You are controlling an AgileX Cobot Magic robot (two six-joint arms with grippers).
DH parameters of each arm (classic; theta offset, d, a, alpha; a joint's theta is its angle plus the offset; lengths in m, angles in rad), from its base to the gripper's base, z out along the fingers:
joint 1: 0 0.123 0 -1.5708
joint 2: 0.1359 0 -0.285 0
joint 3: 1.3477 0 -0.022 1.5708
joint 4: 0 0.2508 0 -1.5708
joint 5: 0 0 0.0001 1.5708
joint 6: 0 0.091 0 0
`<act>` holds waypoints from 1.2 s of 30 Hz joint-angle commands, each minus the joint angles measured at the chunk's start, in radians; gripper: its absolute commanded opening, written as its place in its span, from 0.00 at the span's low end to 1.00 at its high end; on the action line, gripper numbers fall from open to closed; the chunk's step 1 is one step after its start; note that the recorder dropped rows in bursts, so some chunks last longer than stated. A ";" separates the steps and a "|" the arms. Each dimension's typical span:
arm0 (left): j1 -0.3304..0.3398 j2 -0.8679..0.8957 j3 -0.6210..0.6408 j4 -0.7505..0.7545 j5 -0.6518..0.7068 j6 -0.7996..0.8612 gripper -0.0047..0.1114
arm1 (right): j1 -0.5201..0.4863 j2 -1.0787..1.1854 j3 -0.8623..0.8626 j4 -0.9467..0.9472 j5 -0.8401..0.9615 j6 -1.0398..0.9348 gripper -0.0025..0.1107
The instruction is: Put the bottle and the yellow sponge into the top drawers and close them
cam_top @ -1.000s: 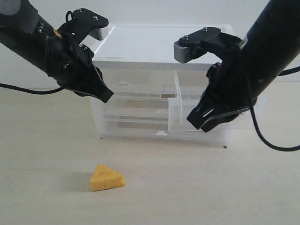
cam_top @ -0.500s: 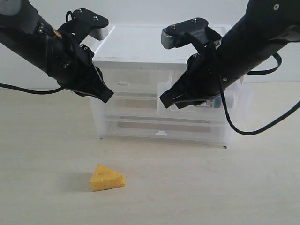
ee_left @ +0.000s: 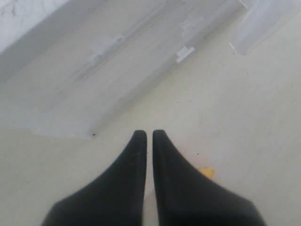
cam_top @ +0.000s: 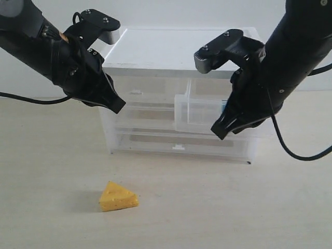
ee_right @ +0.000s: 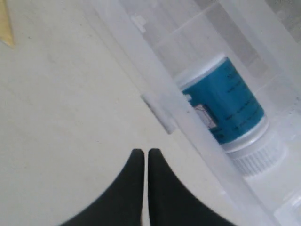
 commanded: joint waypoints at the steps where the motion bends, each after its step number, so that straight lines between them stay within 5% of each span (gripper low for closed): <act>1: 0.004 0.000 0.005 -0.008 -0.009 -0.013 0.08 | -0.002 0.009 -0.001 -0.096 -0.017 0.057 0.02; 20: 0.004 0.000 0.005 -0.008 -0.009 -0.013 0.08 | -0.002 0.127 -0.001 -0.432 -0.346 0.306 0.02; 26: 0.004 0.000 0.005 -0.008 -0.009 -0.013 0.08 | -0.002 0.175 -0.001 -0.620 -0.373 0.467 0.02; 36: 0.004 0.000 0.005 -0.008 -0.009 -0.018 0.08 | -0.002 0.162 -0.001 -0.616 -0.320 0.476 0.02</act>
